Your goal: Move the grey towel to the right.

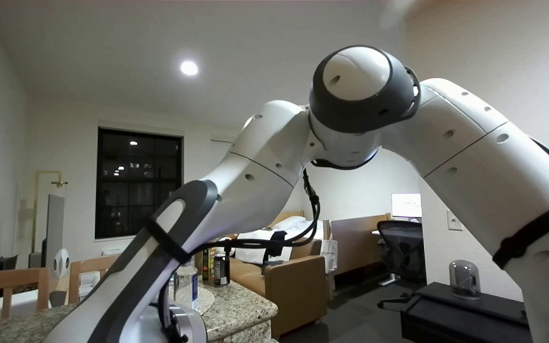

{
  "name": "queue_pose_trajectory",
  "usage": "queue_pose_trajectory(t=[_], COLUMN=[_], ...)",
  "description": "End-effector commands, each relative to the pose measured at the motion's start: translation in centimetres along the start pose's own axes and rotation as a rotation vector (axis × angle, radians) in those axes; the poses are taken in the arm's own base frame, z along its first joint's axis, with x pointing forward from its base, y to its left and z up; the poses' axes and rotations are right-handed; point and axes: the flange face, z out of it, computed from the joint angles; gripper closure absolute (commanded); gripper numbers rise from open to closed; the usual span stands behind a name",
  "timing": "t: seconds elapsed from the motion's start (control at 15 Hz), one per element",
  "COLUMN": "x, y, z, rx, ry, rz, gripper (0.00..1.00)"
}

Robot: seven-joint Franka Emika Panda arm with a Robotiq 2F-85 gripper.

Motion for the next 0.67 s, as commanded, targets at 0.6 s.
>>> queue_pose_trajectory(t=[0.6], x=[0.0], y=[-0.2], z=[-8.3], rx=[-0.11], ry=[0.114], rz=[-0.033], gripper=[0.91])
